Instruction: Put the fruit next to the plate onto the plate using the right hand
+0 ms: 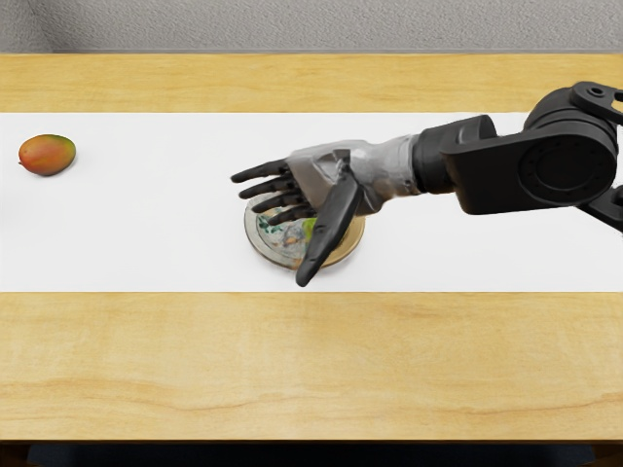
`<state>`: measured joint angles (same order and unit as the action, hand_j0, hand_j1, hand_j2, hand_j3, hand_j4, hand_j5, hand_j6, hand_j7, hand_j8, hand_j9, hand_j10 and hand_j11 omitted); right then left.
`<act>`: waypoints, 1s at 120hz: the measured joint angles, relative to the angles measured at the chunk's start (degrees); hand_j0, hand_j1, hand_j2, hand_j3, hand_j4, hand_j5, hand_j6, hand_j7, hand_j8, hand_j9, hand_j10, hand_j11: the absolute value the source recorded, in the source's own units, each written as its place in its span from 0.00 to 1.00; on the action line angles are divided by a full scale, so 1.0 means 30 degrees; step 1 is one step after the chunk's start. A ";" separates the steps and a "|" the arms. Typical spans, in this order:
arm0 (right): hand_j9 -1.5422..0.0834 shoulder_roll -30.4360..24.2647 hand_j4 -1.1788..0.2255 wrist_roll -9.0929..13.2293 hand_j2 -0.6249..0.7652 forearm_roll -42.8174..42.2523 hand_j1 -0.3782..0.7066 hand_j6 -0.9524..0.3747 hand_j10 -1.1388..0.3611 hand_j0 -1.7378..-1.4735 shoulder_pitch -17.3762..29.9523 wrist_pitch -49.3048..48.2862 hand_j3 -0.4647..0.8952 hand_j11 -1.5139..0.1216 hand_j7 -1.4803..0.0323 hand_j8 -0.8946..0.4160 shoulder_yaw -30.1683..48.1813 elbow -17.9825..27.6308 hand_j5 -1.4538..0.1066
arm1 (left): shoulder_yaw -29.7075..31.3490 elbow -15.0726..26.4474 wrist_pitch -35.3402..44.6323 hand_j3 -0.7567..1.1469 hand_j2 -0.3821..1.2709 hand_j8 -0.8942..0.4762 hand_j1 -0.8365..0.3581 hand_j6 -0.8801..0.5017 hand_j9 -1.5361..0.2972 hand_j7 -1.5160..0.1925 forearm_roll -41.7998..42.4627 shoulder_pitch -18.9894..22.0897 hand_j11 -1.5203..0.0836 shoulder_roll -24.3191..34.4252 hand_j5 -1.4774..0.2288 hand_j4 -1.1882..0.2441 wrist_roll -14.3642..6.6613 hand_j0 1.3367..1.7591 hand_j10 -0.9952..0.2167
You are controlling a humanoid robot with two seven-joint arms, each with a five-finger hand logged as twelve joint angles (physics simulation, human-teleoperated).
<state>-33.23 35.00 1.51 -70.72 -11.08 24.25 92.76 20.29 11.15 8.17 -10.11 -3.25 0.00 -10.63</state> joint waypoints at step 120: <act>0.92 -1.0040 0.82 0.0000 0.44 0.7268 0.06 0.70 0.74 0.30 0.5109 -0.7989 0.34 0.90 0.95 0.66 0.2395 -0.2801 0.90 | 0.0017 0.0034 0.0000 0.40 0.23 0.65 0.99 0.64 0.84 0.89 -0.0030 -0.0058 0.95 0.0000 0.87 0.83 0.0002 0.76 0.82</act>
<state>-63.35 35.00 23.31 -55.39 -35.04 31.44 84.36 20.34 11.25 8.17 -10.20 -3.43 0.00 -10.63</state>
